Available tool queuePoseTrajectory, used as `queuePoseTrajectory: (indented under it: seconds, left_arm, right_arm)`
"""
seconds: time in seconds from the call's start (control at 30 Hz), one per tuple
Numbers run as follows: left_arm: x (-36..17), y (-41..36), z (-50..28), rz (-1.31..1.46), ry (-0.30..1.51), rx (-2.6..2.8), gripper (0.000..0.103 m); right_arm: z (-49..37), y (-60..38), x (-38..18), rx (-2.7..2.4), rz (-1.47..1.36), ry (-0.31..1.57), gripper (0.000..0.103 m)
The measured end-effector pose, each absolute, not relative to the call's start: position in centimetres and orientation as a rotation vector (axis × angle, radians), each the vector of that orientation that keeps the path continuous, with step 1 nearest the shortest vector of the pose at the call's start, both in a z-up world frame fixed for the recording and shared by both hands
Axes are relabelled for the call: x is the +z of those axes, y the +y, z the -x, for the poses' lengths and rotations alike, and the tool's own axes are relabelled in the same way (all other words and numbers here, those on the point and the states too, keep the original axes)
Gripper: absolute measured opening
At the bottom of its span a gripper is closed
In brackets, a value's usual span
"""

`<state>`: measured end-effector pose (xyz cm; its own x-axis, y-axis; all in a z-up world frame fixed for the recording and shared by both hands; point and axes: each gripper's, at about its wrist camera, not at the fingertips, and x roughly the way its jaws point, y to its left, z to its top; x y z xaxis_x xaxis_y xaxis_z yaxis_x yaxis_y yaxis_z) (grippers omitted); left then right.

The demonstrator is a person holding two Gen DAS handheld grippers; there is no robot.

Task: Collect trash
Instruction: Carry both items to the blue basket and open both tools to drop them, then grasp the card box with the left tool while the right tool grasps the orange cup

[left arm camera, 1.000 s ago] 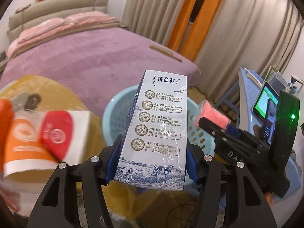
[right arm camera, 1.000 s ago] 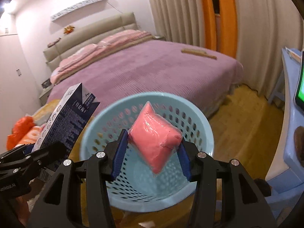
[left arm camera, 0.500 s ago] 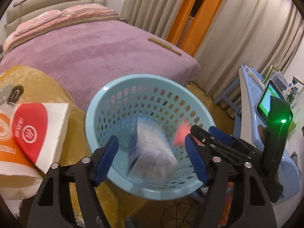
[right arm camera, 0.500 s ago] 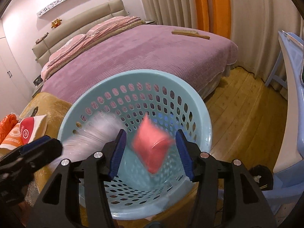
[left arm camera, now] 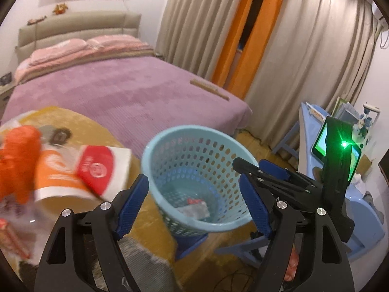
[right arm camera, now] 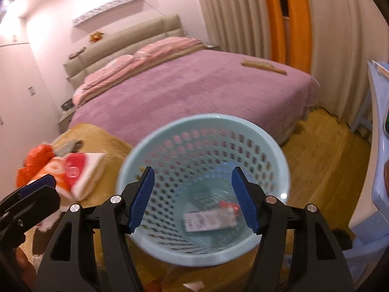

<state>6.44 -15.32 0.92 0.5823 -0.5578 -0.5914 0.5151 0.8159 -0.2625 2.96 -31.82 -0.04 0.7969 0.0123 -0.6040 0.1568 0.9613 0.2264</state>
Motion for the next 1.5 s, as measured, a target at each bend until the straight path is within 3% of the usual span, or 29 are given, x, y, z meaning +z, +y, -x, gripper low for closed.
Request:
queuePoseTrajectory:
  seconds: [0.3, 0.63, 0.77, 1.0, 1.03, 1.1, 1.2, 1.5]
  left_arm:
    - [2.6, -5.8, -4.1, 0.119, 0.63, -0.403, 0.076]
    - [1.0, 7.2, -4.4, 0.232, 0.658, -0.106, 0.075]
    - [0.1, 10.0, -5.1, 0.257, 0.684, -0.058, 0.075]
    - [-0.6, 14.1, -6.6, 0.288, 0.703, 0.007, 0.074]
    - [-0.7, 14.6, -6.6, 0.305, 0.704, 0.005, 0.074]
    - [-0.8, 15.0, -6.5, 0.335, 0.697, -0.021, 0.074]
    - [-1.1, 13.9, -7.0, 0.307, 0.706, -0.063, 0.074]
    - [-2.8, 10.5, -9.4, 0.204, 0.783, -0.117, 0.073]
  right_arm:
    - [-2.3, -22.0, 2.7, 0.162, -0.13, 0.569, 0.062]
    - [-4.8, -12.8, 1.5, 0.313, 0.017, 0.596, 0.062]
    - [-6.4, -11.2, 0.1, 0.284, 0.048, 0.625, 0.077]
    - [-9.0, -10.4, -2.0, 0.253, 0.089, 0.683, 0.076]
    - [-9.1, -10.3, -2.2, 0.25, 0.091, 0.682, 0.075]
    - [-9.2, -10.1, -2.2, 0.258, 0.09, 0.684, 0.058]
    - [-8.9, -9.6, -2.4, 0.27, 0.1, 0.684, 0.045]
    - [-6.2, -10.9, -1.9, 0.337, -0.009, 0.712, 0.04]
